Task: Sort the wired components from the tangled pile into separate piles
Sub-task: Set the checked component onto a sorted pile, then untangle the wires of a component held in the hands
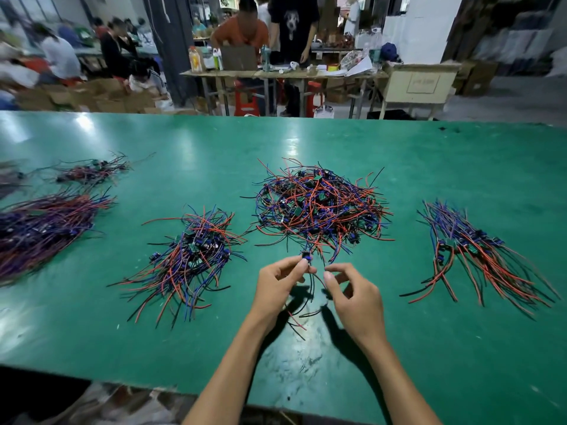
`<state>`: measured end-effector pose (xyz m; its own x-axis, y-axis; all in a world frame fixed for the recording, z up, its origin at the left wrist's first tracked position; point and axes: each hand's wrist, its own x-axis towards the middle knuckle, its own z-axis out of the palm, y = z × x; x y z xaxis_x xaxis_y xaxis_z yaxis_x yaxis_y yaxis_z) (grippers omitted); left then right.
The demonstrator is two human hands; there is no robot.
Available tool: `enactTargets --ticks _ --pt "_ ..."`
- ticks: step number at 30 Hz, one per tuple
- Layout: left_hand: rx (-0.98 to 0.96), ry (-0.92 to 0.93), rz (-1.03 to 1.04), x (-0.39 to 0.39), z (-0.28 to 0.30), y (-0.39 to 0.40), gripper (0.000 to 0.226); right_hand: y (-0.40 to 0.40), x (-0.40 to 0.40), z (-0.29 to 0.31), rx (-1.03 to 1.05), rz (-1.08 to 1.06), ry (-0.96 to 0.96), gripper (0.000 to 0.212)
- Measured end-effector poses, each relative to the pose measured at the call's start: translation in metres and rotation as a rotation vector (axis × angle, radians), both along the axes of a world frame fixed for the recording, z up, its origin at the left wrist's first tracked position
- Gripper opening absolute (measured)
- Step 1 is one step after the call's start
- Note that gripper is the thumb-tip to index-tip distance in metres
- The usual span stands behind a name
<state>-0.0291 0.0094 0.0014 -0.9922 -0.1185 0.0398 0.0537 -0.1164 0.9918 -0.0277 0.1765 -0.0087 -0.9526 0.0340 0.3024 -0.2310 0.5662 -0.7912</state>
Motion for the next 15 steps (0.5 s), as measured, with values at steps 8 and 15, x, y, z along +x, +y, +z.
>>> enactTargets --ticks 8,15 --pt "0.128 -0.065 -0.031 -0.006 -0.006 -0.006 0.016 -0.003 -0.002 -0.004 0.174 0.049 -0.064 0.019" --pt "0.177 -0.103 0.160 -0.018 0.015 -0.047 0.022 -0.006 -0.004 -0.005 0.393 -0.215 0.005 0.009"
